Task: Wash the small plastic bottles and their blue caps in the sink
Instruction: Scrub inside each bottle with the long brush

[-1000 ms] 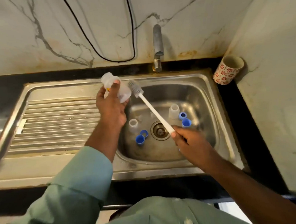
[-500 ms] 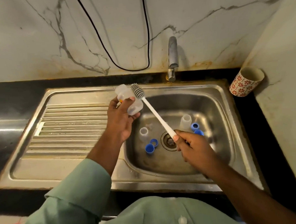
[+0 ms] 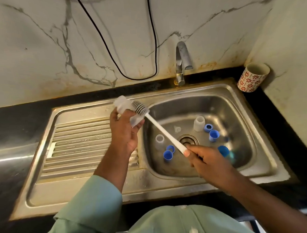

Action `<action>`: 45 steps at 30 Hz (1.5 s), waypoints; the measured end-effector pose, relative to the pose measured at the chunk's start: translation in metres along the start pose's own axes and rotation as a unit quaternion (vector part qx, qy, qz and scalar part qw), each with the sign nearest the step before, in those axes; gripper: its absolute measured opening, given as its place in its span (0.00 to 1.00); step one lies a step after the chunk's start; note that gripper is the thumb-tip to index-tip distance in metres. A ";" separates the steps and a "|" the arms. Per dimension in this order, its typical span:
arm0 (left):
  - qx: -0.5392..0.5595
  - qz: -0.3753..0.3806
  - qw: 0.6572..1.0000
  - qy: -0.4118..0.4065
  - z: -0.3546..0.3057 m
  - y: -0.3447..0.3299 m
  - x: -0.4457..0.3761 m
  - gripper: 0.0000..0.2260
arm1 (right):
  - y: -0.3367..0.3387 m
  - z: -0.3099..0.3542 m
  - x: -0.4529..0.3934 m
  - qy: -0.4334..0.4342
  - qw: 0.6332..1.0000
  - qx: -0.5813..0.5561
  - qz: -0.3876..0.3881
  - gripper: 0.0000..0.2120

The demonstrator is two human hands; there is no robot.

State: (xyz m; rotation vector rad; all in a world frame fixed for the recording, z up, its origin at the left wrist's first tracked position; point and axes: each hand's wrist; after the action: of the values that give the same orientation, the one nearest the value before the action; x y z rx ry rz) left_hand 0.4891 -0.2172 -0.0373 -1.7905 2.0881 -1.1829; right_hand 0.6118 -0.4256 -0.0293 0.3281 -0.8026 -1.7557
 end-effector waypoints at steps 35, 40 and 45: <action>0.054 -0.123 0.991 0.012 -0.028 -0.010 0.010 0.15 | -0.007 0.021 -0.002 0.012 1.000 0.005 -0.004 0.19; -0.001 -0.082 0.997 0.012 -0.008 -0.013 0.019 0.19 | -0.008 0.029 -0.009 0.035 0.998 0.024 -0.036 0.16; 0.077 -0.157 0.984 -0.036 -0.030 0.007 0.003 0.24 | -0.006 0.021 0.000 0.053 0.996 0.071 0.009 0.16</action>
State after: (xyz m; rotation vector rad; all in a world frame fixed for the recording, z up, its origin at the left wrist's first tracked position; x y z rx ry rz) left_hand 0.4661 -0.2063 -0.0200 -2.1045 1.6662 -1.2880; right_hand 0.5951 -0.4177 -0.0181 0.5029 -0.8518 -1.6537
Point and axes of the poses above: each hand's wrist, its own x-axis away from the middle knuckle, its own y-axis out of the back of the hand, z = x × y, and after that the axes turned 13 degrees about x, right-handed
